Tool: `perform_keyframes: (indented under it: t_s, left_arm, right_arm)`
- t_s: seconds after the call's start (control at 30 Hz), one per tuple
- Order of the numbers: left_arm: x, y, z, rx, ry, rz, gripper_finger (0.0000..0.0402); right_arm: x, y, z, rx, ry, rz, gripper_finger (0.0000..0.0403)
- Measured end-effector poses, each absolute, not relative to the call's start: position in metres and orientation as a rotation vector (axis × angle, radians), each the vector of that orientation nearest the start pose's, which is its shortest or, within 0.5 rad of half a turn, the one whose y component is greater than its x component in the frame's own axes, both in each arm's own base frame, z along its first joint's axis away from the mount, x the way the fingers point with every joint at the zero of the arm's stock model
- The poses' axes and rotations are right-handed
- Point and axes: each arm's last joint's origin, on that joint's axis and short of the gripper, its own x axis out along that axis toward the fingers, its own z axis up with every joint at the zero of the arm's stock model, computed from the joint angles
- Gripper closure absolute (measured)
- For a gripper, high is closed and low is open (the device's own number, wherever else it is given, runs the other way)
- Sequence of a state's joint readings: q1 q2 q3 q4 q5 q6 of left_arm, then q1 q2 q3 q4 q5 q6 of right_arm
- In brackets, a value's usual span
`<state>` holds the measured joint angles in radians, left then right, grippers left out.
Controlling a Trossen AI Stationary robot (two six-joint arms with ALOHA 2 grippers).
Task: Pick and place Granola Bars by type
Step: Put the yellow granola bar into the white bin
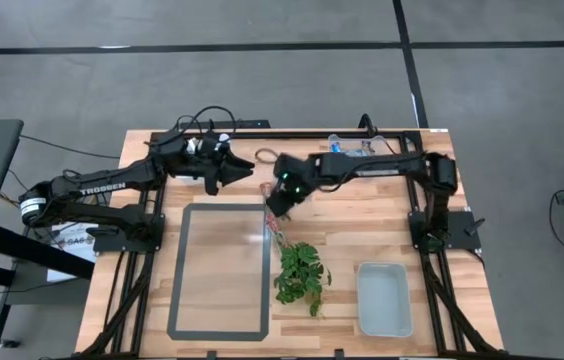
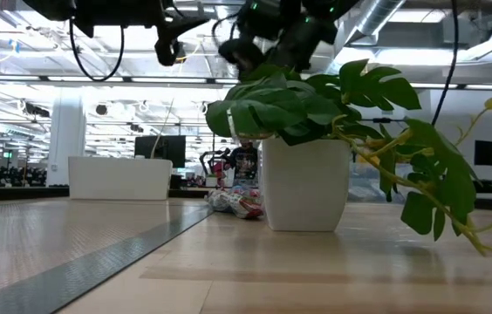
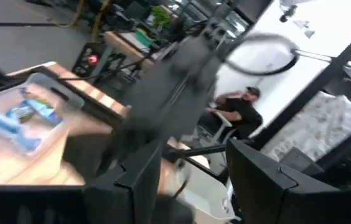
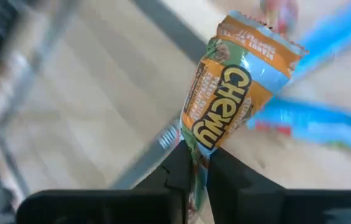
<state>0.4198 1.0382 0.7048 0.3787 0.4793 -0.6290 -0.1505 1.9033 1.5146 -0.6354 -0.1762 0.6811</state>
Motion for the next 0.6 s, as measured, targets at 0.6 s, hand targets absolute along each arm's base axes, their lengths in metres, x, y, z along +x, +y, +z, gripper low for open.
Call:
perform_keyframes:
  t_s: [0.6]
  left_arm:
    - [0.215,0.089,0.298,-0.724,0.024,0.217,0.0228]
  right_arm:
    - [0.384,-0.086,0.329,0.751,0.445,-0.263,0.038]
